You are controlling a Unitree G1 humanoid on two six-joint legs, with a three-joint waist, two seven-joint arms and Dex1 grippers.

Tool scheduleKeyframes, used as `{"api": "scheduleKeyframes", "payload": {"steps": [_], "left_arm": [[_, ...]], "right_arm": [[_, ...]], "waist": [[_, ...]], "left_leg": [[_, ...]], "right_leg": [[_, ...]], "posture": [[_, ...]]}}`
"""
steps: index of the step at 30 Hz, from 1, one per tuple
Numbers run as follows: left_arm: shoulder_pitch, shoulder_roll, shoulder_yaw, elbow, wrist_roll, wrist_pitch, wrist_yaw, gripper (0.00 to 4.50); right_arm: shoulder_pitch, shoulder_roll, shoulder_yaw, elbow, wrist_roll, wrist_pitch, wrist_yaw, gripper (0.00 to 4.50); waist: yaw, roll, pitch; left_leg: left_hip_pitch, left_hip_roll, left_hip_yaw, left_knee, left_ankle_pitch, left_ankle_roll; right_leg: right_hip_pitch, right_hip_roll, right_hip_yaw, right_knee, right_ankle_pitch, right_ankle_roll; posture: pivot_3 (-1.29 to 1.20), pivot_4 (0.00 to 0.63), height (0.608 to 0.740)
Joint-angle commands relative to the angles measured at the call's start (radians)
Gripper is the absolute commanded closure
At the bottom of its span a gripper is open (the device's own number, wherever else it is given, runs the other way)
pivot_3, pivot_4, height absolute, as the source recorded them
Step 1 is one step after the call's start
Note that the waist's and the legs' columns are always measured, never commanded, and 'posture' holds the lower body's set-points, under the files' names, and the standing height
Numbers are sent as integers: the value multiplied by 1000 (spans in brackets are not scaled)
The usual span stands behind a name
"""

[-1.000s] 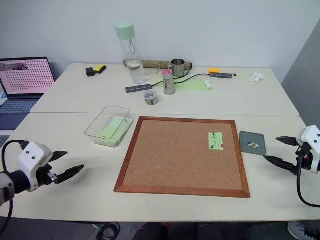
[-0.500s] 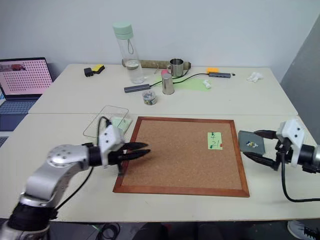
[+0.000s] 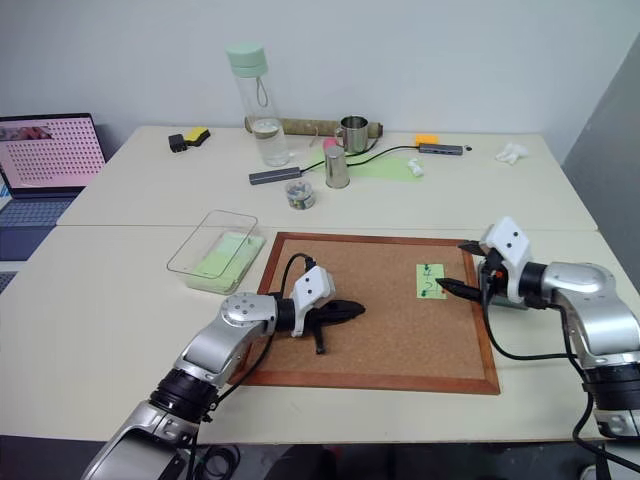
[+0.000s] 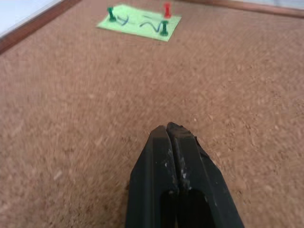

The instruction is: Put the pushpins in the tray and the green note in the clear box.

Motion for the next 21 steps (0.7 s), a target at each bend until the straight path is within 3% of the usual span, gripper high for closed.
{"api": "scheduleKeyframes", "payload": {"steps": [1,9,21], "left_arm": [[1,-8,-22,92,54,-54,1,4458],[12,-22,-16,91,59,-57,6,4458],[54,-9,9,32,51,-13,17,4500]], "right_arm": [[-81,37,42,83,-49,-45,0,0],[-188,122,72,314,-143,-144,-50,0],[-198,166,44,390,-140,-177,-51,2251]], "waist": [[2,0,0],[7,1,-2],[-2,1,-2]], "left_leg": [[0,0,0,0,0,0],[1,-1,0,1,0,0],[1,0,0,0,0,0]], "right_leg": [[0,0,0,0,0,0],[1,-1,0,1,0,0],[1,0,0,1,0,0]], "posture": [[0,150,740],[0,150,740],[0,150,740]]}}
